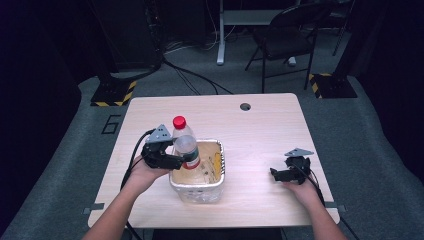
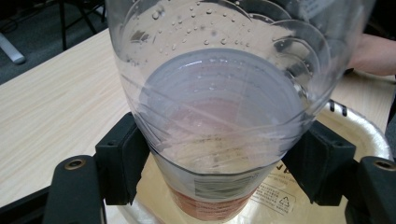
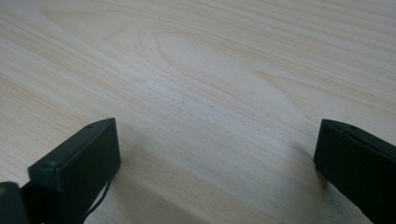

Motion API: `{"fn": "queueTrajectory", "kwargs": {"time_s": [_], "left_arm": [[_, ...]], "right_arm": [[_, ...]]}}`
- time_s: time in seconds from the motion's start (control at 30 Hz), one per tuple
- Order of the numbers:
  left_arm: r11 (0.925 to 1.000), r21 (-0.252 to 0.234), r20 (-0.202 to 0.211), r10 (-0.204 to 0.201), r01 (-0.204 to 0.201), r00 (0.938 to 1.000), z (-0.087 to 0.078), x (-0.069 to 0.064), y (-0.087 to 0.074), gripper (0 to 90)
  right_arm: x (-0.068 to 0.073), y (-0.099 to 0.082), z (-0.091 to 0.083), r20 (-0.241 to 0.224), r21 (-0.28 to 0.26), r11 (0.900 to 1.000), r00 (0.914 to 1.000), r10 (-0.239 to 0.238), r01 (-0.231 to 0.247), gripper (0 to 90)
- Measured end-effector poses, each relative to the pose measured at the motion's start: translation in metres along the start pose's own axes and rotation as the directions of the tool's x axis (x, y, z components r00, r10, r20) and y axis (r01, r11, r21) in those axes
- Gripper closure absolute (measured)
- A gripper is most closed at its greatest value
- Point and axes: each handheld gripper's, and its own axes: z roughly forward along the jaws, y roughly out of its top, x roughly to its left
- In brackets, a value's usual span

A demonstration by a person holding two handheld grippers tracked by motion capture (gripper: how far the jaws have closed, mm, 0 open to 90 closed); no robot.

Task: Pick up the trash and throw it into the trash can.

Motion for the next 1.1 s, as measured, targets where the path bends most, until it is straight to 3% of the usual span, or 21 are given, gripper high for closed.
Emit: {"fn": "queueTrajectory", "kwargs": {"time_s": [0.3, 0.73, 1.1], "left_arm": [[0.9999, 0.009, 0.022, -0.005, 0.005, 0.9998, 0.007, 0.0, -0.013, 27.0], [0.9985, 0.053, 0.012, 0.01, -0.01, 0.9999, 0.019, 0.001, -0.027, 26.4], [0.9982, 0.052, 0.009, 0.027, -0.028, 0.9996, 0.016, 0.0, -0.032, 22.9]], "right_arm": [[0.0, 0.0, 0.0, 0.001, 0.0, 1.0, 1.0, 0.0, 0.0, 0.0], [0.0, 0.0, 0.0, -0.001, 0.003, 1.0, 1.0, 0.004, -0.004, 0.0], [0.001, 0.0, 0.0, -0.001, 0.003, 1.0, 1.0, 0.004, -0.004, 0.0]]}}
